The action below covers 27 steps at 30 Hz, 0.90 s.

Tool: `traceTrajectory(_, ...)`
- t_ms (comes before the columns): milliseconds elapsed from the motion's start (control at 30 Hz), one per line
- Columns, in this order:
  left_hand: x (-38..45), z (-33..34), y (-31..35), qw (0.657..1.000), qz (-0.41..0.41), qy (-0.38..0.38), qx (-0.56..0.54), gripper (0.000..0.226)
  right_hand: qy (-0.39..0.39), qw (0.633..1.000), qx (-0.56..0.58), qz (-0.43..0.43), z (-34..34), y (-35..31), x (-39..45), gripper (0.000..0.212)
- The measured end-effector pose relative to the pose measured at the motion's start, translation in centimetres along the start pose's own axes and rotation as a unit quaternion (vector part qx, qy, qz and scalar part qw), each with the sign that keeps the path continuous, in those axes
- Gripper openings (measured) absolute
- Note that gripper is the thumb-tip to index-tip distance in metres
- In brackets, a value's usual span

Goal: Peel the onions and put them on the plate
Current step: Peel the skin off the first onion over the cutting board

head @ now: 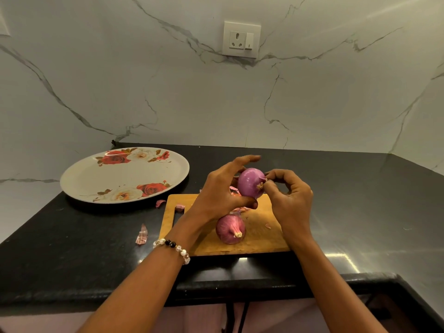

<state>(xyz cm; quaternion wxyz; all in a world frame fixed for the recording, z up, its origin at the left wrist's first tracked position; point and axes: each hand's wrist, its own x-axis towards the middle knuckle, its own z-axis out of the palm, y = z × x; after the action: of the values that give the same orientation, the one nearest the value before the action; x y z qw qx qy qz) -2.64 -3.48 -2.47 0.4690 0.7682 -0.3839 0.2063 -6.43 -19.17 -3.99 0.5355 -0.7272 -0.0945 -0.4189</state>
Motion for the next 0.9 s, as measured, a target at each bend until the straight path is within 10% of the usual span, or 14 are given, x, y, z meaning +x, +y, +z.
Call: traceTrajectory(900, -0.1, -0.2, -0.6, 0.998, 0.034, -0.021, 0.043, 0.061, 0.001, 0.957, 0.207, 0.205, 0.0, -0.2, 0.6, 0.016)
